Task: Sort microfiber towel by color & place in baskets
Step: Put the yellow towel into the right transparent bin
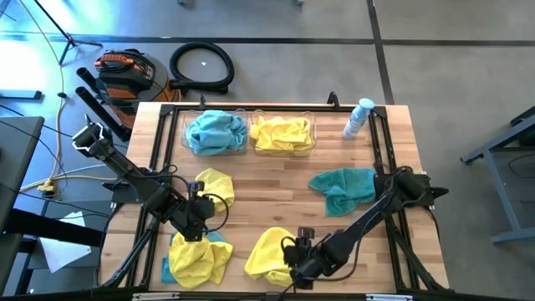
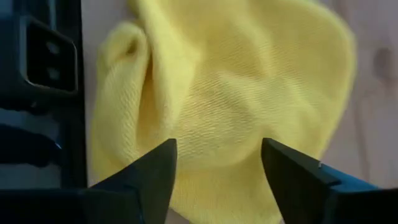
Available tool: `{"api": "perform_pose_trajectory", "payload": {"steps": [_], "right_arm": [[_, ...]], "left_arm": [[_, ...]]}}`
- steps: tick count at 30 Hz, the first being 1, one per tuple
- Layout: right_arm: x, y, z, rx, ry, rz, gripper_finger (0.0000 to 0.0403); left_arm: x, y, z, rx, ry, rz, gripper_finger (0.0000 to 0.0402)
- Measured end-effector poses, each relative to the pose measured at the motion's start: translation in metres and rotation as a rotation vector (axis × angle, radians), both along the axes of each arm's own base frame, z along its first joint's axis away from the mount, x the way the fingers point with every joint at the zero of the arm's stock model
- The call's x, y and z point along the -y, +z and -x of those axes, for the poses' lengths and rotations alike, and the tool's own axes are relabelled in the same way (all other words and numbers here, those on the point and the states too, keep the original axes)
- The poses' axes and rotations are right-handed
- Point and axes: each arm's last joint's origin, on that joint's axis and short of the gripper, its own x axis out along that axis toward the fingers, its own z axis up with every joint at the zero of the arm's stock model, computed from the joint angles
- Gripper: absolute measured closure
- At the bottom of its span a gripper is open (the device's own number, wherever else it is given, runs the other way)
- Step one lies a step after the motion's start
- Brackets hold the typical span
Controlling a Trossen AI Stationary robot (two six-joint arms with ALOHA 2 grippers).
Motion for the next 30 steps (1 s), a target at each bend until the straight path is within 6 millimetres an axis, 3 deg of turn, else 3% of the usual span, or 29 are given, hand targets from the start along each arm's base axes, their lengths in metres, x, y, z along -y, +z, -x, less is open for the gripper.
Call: {"api": "perform_pose_trajectory", "payload": {"steps": [10, 14, 21, 26, 30], "right_arm": [[0.003, -0.053, -0.024, -0.011, -0.041, 0.044, 0.0158], [0.01, -0.059, -0.035, 0.012, -0.098, 0.016, 0.0189], [0.025, -0.054, -0.044, -0.023, -0.137, 0.036, 0.0377], [0.039, -0.039, -0.047, -0.139, -0.18, 0.114, 0.0372], [0.049, -0.007, -0.05, -0.195, -0.209, 0.214, 0.0394]], "left_arm": [[0.0, 0.001, 0.0, 0.013, 0.015, 0.016, 0.0312], [0.0, 0.001, 0.0, 0.012, 0.015, 0.015, 0.0312], [-0.008, 0.004, -0.002, 0.016, 0.059, 0.023, 0.0312], [-0.027, 0.018, 0.0, 0.061, 0.068, 0.027, 0.0312], [-0.045, 0.032, 0.004, 0.117, 0.065, 0.025, 0.0312]]}}
